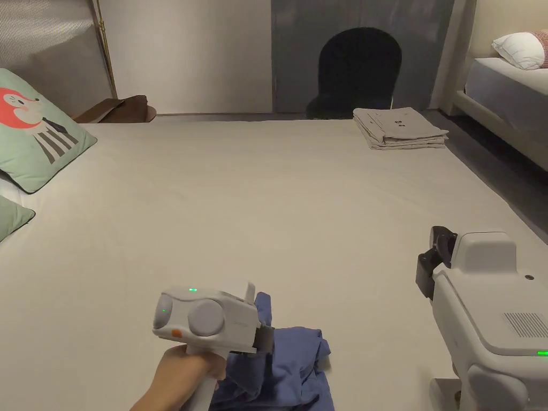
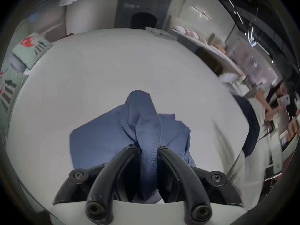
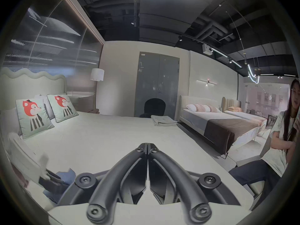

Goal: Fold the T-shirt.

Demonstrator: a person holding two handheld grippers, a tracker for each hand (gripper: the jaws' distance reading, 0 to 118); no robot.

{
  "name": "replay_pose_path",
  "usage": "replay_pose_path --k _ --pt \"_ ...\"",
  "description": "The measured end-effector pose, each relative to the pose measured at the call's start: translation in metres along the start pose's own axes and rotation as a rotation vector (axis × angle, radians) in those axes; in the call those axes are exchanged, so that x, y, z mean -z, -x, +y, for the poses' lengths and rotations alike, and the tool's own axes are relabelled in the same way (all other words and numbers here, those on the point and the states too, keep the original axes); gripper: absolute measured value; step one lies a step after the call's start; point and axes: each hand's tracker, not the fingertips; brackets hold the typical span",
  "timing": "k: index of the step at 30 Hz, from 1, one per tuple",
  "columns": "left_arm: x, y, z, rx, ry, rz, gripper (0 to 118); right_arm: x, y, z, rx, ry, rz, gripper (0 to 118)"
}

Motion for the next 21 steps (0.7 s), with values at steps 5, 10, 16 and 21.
replay_pose_path --k 5,10,16,21 --pt "0.034 -0.019 -0.011 -0.009 0.051 0.019 12 -0.001 -0.011 -0.005 0.001 0.013 -0.025 0" --pt "0.025 -0.018 -0.012 -0.086 0.006 -0.131 99 -0.001 -0.010 -0.006 -0.001 0.018 -0.028 0" --pt "-0.019 -0.013 -0.007 -0.143 -0.199 -0.204 110 0.000 -0.001 -0.003 0.008 0.013 -0.012 0" --pt "-0.058 0.000 -0.014 -0.107 -0.455 -0.068 110 0.000 0.004 0.000 0.000 0.007 0.006 0"
